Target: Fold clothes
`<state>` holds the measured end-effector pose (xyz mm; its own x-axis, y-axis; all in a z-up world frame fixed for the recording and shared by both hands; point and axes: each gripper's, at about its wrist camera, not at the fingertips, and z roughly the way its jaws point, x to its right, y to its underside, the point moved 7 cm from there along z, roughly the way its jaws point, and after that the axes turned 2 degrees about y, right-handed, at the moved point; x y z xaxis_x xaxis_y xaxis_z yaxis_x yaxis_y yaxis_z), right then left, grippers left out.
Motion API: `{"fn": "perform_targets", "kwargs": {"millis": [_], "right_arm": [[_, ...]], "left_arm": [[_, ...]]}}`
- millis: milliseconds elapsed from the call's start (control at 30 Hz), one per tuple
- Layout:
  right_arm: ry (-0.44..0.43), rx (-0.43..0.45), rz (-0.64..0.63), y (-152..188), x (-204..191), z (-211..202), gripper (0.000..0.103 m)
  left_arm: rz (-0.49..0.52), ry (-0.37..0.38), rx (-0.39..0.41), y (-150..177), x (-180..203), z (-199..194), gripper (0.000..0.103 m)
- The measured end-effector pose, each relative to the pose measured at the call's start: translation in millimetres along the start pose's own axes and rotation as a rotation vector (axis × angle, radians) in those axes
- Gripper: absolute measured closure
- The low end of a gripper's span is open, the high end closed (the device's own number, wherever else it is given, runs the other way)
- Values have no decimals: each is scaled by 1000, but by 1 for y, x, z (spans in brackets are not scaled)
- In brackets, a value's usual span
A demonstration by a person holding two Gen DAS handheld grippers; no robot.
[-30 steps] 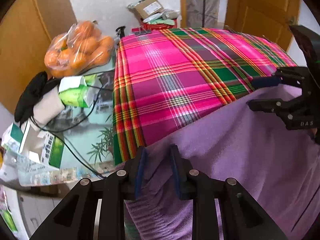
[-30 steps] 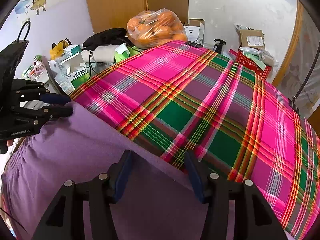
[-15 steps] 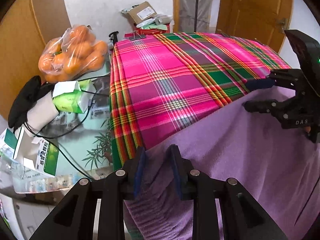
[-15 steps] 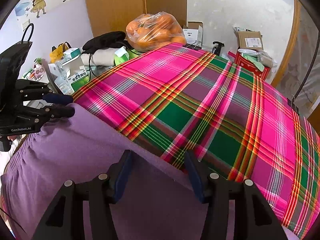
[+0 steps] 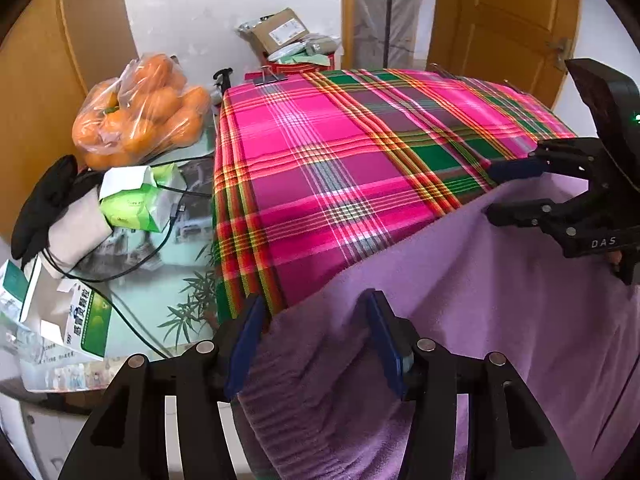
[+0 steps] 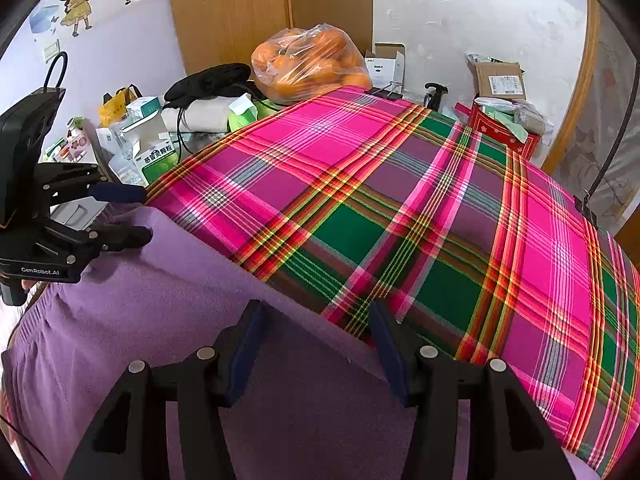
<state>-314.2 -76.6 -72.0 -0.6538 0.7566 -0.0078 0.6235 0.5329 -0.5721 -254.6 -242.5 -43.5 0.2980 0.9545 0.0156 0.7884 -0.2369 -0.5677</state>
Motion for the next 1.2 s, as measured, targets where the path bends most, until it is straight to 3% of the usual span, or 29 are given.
{"fn": "perform_targets", "kwargs": {"millis": [100,233,333,400,467,633,767,1200], "right_arm": [[3,1,3,0,-1,0,49],[7,0,3,0,-1,0,49],[2,6,-1,1,-2,-1,54],[-5,7,-7,2,-3,-3,63],[-9,9,-14,2,-6,-5,79],[43,21,-60,4,-18,-10,99],[90,48,-95,5,-23,-20,100],[117,151,-81,7,-43,-85,100]], "left_arm": [[16,7,-3,1,3,-1,54],[75,13,-6,3,15,-4,93],[128,-32,-5,3,22,-4,94],[120,-34,1,3,21,-4,94],[98,-32,13,3,19,-5,94],[84,-59,31,1,19,-8,94],[86,-85,47,-1,22,-14,94],[73,-121,159,-1,31,-67,95]]}}
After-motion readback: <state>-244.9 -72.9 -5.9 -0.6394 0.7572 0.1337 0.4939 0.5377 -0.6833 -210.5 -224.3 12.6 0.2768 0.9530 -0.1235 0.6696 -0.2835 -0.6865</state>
